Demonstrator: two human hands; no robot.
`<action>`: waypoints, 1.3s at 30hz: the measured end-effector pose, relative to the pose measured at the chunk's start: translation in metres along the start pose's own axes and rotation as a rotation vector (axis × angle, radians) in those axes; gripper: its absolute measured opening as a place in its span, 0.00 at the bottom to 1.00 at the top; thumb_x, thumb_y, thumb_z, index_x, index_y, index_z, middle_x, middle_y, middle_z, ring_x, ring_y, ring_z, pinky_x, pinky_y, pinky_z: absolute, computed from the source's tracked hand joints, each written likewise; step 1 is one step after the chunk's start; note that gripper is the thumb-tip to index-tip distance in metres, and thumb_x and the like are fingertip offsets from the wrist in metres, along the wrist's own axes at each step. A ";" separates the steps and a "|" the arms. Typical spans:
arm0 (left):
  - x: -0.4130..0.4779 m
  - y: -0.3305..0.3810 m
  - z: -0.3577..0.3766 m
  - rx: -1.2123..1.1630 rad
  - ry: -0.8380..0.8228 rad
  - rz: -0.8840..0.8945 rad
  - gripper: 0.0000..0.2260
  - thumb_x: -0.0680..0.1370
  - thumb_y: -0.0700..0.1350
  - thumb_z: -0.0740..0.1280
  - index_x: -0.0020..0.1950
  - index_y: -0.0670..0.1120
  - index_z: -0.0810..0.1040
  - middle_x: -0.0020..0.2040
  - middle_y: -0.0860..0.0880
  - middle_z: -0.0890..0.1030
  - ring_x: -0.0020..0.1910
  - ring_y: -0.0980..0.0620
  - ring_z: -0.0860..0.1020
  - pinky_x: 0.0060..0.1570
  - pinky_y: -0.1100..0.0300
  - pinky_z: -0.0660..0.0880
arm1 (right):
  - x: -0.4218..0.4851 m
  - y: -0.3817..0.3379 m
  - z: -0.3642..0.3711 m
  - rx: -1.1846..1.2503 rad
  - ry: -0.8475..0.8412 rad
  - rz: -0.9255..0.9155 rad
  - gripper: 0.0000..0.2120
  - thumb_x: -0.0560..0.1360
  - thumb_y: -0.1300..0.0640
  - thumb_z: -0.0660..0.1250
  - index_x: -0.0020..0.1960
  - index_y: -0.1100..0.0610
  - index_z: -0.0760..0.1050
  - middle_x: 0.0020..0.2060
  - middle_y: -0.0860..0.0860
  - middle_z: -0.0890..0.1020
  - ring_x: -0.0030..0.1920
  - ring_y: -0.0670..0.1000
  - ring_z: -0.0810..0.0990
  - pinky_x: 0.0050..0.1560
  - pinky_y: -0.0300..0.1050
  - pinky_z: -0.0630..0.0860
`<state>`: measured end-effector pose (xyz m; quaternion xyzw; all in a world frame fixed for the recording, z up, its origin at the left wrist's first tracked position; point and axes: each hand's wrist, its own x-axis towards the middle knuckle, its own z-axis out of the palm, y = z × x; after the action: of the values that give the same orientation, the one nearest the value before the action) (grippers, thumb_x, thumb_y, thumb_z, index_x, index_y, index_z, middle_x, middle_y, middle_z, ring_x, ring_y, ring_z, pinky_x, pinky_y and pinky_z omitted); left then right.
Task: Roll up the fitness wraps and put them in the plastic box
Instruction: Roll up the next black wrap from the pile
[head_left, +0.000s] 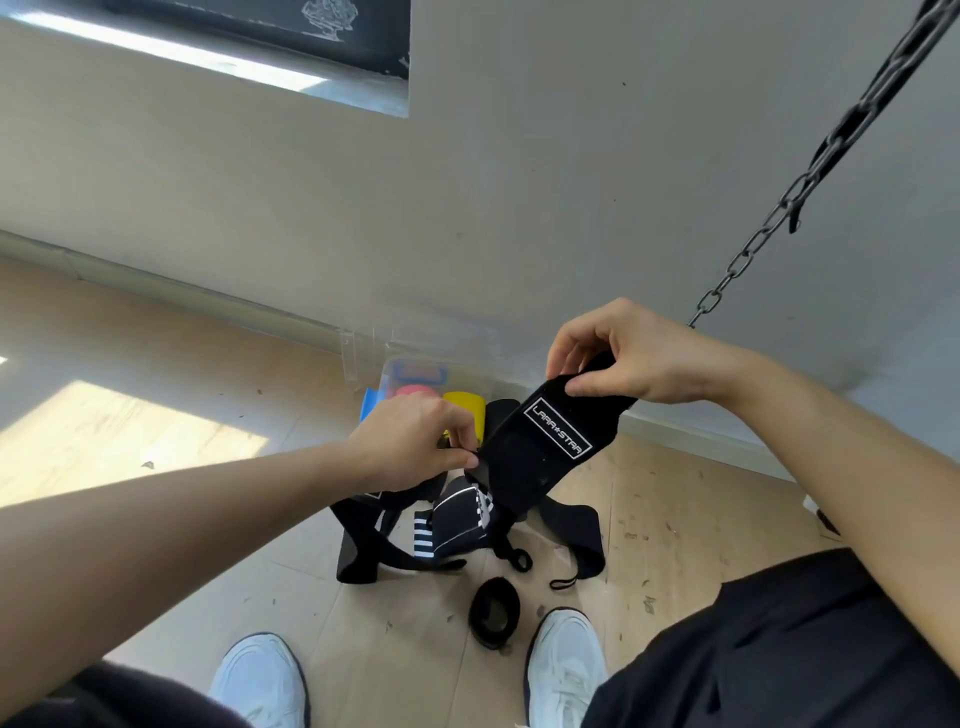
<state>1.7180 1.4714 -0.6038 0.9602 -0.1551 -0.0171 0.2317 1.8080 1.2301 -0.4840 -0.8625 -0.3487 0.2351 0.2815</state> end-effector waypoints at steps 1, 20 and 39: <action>-0.002 -0.002 -0.001 -0.021 -0.009 0.010 0.05 0.77 0.52 0.74 0.45 0.52 0.83 0.41 0.59 0.82 0.41 0.65 0.74 0.39 0.74 0.66 | 0.001 0.004 -0.003 -0.011 0.012 0.017 0.07 0.74 0.67 0.72 0.48 0.56 0.83 0.42 0.53 0.85 0.44 0.55 0.84 0.44 0.50 0.81; -0.013 -0.007 -0.035 -0.238 -0.670 0.002 0.04 0.75 0.48 0.77 0.43 0.51 0.83 0.36 0.60 0.81 0.35 0.65 0.76 0.37 0.72 0.69 | 0.036 0.073 -0.004 -0.281 0.266 0.261 0.08 0.74 0.65 0.73 0.47 0.52 0.82 0.40 0.45 0.81 0.41 0.46 0.79 0.46 0.42 0.75; -0.015 -0.016 -0.056 -0.378 -0.162 -0.211 0.08 0.73 0.54 0.78 0.44 0.51 0.86 0.39 0.53 0.85 0.34 0.64 0.77 0.37 0.72 0.70 | 0.048 0.030 0.024 0.418 0.179 0.234 0.11 0.82 0.68 0.63 0.51 0.57 0.82 0.44 0.56 0.82 0.42 0.50 0.81 0.43 0.37 0.81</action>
<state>1.7145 1.5135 -0.5616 0.9060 -0.0658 -0.1471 0.3914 1.8384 1.2547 -0.5313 -0.8374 -0.1641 0.2558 0.4544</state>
